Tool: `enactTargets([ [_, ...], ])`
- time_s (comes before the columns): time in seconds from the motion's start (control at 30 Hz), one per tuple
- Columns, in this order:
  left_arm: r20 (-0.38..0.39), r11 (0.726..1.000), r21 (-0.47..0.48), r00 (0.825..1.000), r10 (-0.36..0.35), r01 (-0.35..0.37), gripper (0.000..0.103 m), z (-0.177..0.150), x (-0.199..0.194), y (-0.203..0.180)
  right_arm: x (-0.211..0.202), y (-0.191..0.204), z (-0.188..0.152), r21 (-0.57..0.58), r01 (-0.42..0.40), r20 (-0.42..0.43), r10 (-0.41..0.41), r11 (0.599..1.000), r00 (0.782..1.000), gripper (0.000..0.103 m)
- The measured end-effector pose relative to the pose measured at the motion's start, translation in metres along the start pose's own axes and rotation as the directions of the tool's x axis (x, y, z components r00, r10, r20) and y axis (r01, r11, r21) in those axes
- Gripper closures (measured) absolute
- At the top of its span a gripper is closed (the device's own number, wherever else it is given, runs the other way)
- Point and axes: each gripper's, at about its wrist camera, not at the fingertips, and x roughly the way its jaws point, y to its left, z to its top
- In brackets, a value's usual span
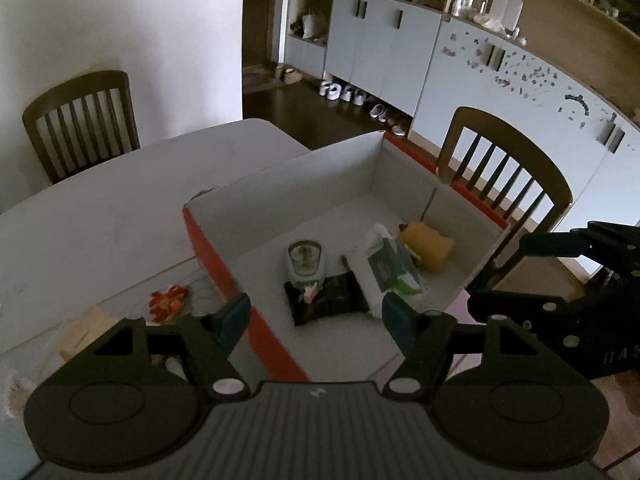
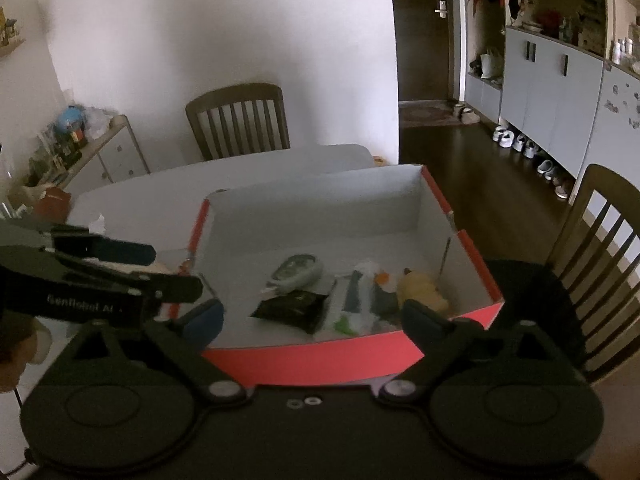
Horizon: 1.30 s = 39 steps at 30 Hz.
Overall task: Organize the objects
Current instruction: 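Withdraw both grippers from the shoebox back over the table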
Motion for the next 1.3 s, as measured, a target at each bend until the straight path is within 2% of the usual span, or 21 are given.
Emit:
enactTargets([
  [0.1, 0.021, 1.000, 0.013, 1.000, 0.008, -0.008, 0.031, -0.010, -0.013, 0.008, -0.003, 0.015, -0.004, -0.001, -0.001, 0.010, 0.001, 1.000, 1.000, 0.000],
  [0.23, 0.047, 1.000, 0.016, 0.999, 0.012, -0.013, 0.024, -0.024, -0.030, 0.021, -0.005, 0.034, -0.009, 0.008, -0.013, 0.015, 0.012, 1.000, 1.000, 0.000],
  [0.33, 0.058, 1.000, 0.009, 0.998, 0.006, -0.006, 0.024, -0.034, -0.042, 0.032, -0.006, 0.047, -0.015, 0.011, -0.017, 0.014, 0.016, 1.000, 1.000, 0.000],
  [0.67, 0.057, 0.998, -0.063, 0.998, -0.013, 0.016, 0.018, -0.071, -0.065, 0.078, 0.000, 0.091, -0.033, 0.016, -0.020, -0.018, 0.020, 1.000, 1.000, 0.000],
  [0.73, 0.063, 0.997, -0.071, 0.998, -0.013, 0.018, 0.015, -0.079, -0.069, 0.086, 0.003, 0.099, -0.036, 0.017, -0.021, -0.027, 0.021, 1.000, 0.999, 0.000],
  [0.83, 0.067, 0.997, -0.073, 0.998, -0.011, 0.016, 0.001, -0.091, -0.075, 0.098, 0.007, 0.111, -0.040, 0.017, -0.022, -0.040, 0.023, 1.000, 0.999, 0.000],
  [1.3, 0.015, 0.998, -0.054, 1.000, -0.015, 0.015, 0.000, -0.146, -0.079, 0.146, 0.032, 0.153, -0.055, 0.021, -0.021, -0.100, 0.023, 1.000, 0.995, 0.000],
])
